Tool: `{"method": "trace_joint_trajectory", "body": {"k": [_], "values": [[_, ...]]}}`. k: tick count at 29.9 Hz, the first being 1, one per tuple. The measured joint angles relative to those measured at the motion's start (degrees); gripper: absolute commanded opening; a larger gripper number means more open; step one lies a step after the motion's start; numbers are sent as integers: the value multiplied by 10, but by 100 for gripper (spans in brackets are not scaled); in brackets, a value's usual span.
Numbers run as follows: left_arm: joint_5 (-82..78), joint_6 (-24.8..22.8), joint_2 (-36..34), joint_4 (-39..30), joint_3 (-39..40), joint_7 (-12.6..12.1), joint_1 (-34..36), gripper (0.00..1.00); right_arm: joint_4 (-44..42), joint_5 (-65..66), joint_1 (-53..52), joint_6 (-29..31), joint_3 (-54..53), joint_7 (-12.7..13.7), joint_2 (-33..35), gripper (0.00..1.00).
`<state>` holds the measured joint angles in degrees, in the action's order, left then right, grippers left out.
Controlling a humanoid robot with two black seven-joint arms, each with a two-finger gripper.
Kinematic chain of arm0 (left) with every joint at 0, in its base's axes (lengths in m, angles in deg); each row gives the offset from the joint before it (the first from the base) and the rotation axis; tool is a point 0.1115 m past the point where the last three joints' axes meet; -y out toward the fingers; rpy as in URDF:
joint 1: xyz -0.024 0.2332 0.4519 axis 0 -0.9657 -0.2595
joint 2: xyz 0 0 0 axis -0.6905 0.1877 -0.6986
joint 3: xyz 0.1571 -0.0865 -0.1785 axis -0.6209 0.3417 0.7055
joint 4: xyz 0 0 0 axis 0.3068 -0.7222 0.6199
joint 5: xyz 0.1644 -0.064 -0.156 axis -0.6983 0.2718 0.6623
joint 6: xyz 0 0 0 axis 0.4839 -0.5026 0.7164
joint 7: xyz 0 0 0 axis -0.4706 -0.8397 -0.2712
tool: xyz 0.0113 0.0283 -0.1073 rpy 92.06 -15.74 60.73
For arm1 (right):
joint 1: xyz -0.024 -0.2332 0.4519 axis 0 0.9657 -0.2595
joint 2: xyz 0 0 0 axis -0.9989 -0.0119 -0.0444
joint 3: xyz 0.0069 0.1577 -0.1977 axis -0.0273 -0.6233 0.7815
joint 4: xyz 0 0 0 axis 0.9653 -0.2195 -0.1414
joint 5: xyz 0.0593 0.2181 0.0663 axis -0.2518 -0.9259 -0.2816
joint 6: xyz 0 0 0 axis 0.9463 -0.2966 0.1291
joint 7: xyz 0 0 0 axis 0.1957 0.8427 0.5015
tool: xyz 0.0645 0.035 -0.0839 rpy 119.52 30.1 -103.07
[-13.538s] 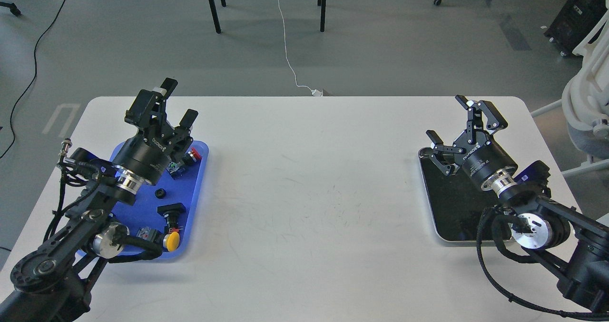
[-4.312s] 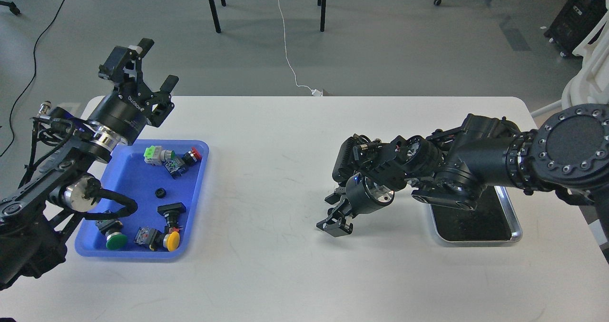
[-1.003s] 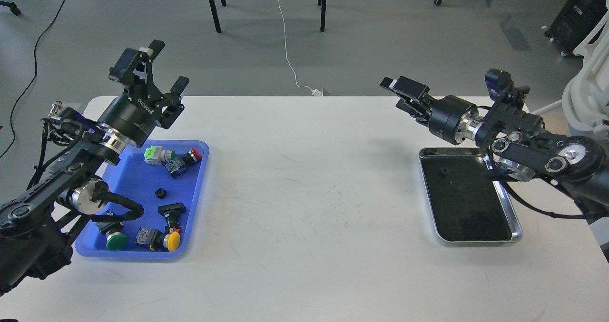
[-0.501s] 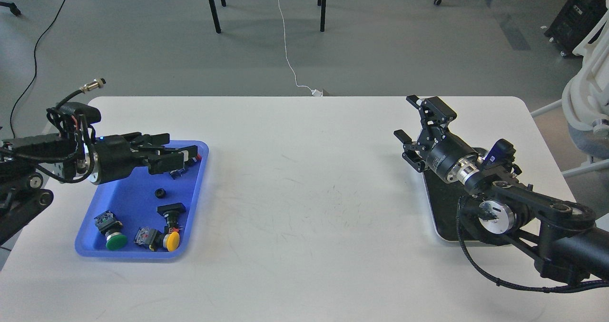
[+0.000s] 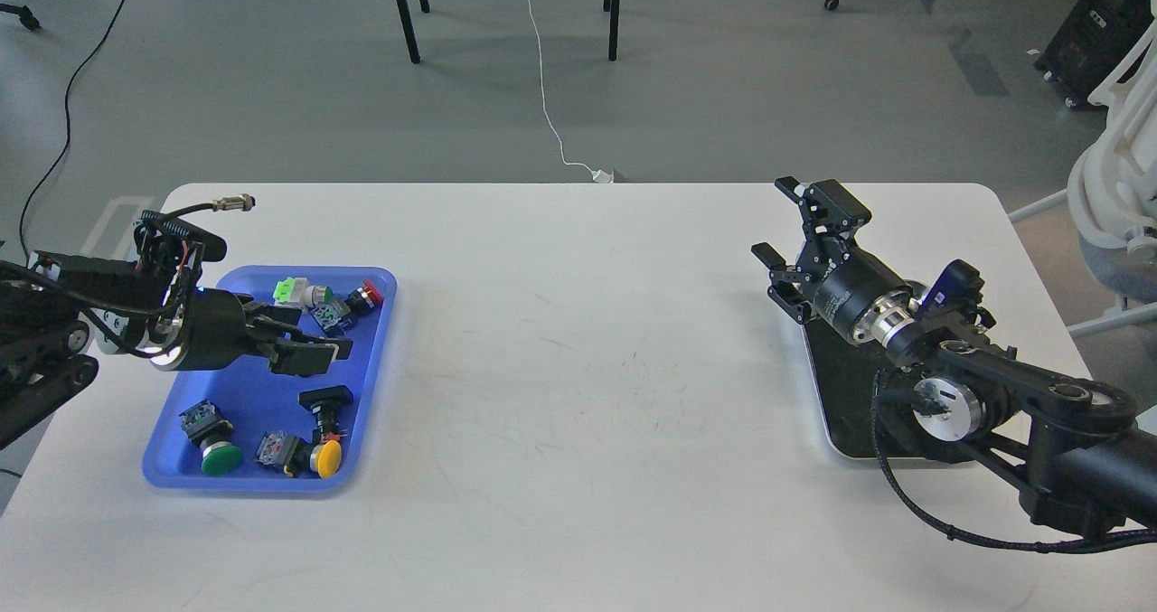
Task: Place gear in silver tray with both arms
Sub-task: 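Lower the left gripper into the blue tray and grasp another black gear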
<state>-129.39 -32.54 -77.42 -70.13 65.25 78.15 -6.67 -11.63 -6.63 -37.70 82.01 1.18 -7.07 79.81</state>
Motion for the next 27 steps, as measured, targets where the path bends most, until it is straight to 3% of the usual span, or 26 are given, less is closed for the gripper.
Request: {"method": "trace_joint_trajectory", "body": {"k": [11,22,27], "values": [[-16,0,38,38,-45,0,6,85,2,3,0,0,0,0,2,94],[-43,0,61,89,-46,0,31,85,3,4,0,1,1,0,13,94],[-45,0,59,107,-56,0,32,78,4,4,0,1,0,0,14,94]]}}
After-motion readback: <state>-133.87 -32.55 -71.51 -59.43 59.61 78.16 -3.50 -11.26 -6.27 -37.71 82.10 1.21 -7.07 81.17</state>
